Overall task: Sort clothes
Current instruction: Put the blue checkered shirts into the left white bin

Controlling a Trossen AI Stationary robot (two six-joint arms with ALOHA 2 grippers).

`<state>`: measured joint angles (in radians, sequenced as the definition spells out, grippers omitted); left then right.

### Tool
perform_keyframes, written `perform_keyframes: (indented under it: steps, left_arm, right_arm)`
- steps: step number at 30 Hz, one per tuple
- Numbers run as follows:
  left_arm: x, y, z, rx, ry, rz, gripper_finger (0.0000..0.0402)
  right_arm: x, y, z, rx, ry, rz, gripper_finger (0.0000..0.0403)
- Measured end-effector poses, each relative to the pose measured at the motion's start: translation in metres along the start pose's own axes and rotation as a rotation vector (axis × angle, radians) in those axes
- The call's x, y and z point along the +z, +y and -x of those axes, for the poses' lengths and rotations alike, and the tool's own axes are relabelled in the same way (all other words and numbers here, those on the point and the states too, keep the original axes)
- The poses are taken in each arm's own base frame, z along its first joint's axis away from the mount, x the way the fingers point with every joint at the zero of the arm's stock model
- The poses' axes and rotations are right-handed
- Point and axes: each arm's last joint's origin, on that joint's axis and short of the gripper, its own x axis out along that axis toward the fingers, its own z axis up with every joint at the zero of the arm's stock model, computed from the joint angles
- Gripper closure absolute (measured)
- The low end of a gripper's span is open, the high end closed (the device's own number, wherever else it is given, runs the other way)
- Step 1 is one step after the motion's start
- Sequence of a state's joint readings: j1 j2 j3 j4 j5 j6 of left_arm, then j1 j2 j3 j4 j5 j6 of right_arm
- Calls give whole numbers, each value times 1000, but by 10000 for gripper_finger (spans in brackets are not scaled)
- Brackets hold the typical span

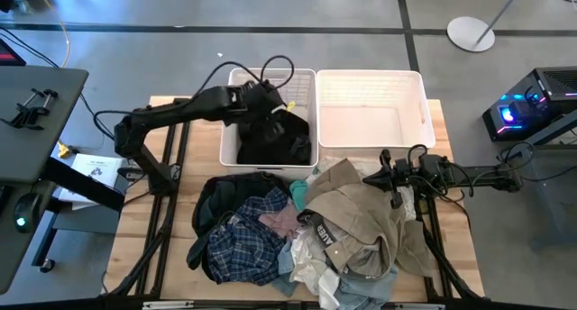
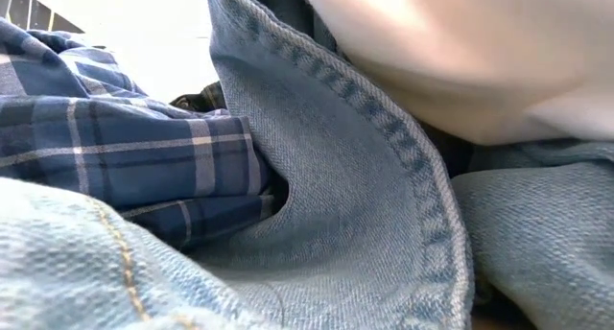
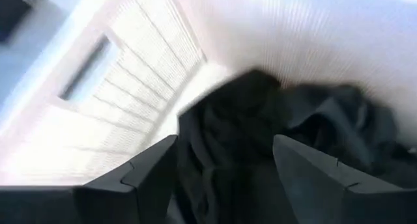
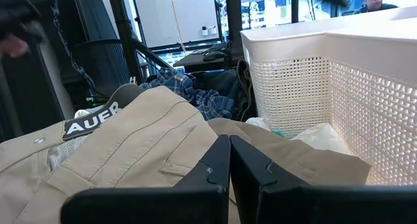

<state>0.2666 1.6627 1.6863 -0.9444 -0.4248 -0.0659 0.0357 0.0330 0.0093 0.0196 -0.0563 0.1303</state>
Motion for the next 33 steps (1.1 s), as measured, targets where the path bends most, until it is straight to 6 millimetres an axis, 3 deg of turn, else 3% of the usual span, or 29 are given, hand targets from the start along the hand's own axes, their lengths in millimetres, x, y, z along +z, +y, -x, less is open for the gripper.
perform_keyframes:
  steps: [4,9,14,19,23,27,30,33]
  left_arm:
    - [19,-16,51,43,-120,-79,185]
    - [27,-52,118,-29,-306,-206,212]
    - [12,-93,173,-134,-437,-323,239]
    - [-19,-131,213,-220,-496,-426,261]
    - [-50,-157,235,-257,-518,-464,279]
    - [-82,-181,246,-355,-504,-557,297]
    - [-106,-200,240,-444,-450,-656,311]
    - [-126,-218,222,-472,-355,-596,321]
  right_arm:
    - [0,0,0,0,0,0,402]
    - [0,0,0,0,0,0,402]
    - [0,0,0,0,0,0,402]
    - [0,0,0,0,0,0,402]
    - [0,0,0,0,0,0,402]
    - [0,0,0,0,0,0,402]
    - [0,0,0,0,0,0,402]
    - [0,0,0,0,0,0,402]
